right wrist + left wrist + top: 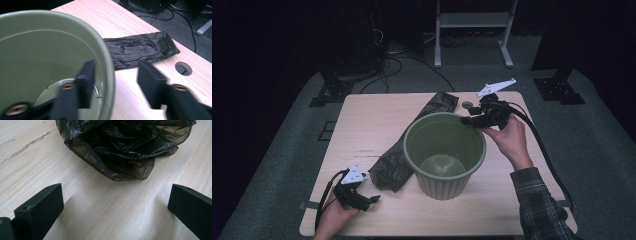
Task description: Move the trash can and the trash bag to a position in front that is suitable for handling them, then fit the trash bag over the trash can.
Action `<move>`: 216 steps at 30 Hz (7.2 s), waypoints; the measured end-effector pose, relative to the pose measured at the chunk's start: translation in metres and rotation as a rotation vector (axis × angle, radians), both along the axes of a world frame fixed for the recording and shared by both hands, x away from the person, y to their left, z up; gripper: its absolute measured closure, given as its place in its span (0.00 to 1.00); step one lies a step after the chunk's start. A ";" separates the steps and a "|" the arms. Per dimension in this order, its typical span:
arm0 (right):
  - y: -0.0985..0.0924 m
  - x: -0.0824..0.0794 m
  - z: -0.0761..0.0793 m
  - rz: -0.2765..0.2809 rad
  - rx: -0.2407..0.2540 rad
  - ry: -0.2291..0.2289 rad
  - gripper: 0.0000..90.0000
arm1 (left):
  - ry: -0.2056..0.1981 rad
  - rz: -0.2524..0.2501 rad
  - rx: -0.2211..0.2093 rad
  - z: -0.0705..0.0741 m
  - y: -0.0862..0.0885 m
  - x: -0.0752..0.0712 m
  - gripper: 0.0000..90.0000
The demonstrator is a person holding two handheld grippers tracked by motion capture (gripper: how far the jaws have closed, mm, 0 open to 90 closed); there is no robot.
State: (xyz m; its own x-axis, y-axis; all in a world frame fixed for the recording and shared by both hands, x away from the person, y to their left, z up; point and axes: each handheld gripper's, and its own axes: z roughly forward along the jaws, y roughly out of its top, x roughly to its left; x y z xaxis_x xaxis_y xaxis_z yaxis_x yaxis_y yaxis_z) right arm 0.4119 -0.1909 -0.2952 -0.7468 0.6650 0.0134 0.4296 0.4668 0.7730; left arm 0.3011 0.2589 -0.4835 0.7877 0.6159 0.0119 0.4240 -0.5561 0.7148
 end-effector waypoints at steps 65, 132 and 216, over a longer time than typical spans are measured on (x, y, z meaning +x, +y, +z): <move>-0.149 -0.120 -0.140 -0.203 0.024 -0.024 0.11 | 0.001 0.015 0.000 0.000 0.000 0.000 0.00; -0.155 -0.124 -0.192 -0.212 -0.047 0.044 0.11 | -0.026 -0.024 -0.073 0.051 -0.059 0.045 0.00; -0.154 -0.122 -0.192 -0.197 -0.049 0.042 0.11 | 0.004 0.026 0.012 0.054 -0.037 0.025 0.00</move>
State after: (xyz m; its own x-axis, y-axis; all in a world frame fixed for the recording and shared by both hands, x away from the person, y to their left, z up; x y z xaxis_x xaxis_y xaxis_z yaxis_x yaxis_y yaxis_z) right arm 0.2903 -0.3454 -0.4875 -0.6019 0.7985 0.0063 0.5477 0.4070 0.7310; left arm 0.3261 0.2221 -0.4294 0.7717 0.6358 0.0166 0.4409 -0.5536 0.7065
